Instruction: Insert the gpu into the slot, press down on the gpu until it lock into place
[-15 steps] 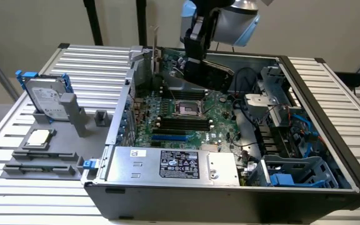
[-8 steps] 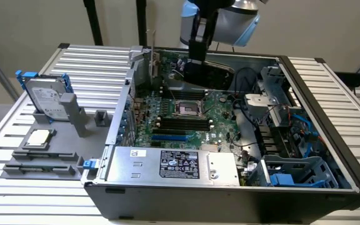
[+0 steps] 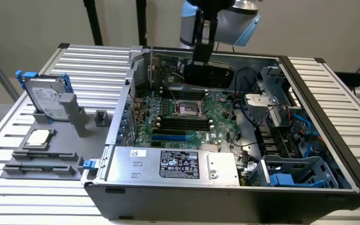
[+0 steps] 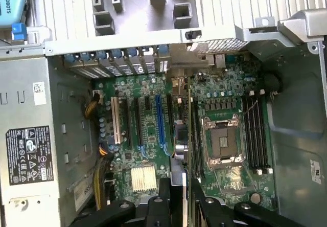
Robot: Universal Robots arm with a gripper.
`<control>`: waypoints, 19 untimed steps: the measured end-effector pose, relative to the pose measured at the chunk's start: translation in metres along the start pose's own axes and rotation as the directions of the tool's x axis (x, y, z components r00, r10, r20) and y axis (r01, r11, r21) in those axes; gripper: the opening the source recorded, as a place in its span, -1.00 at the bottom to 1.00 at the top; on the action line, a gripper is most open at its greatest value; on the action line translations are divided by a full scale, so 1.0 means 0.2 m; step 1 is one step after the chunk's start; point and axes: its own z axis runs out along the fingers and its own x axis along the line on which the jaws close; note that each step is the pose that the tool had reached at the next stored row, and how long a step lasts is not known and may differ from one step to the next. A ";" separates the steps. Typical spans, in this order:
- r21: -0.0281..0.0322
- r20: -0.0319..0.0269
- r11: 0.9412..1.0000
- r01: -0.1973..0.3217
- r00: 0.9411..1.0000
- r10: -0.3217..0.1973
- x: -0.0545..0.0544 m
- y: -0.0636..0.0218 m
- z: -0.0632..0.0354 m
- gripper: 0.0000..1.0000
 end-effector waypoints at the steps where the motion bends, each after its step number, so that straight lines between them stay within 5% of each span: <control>1: 0.001 0.000 1.000 0.018 1.000 -0.018 0.00 0.000 0.002 -0.47; 7: 0.013 0.000 0.998 0.066 0.998 -0.066 0.01 0.021 0.029 -0.47; 19: 0.014 0.000 0.998 0.068 0.998 -0.068 0.05 0.128 0.135 -0.47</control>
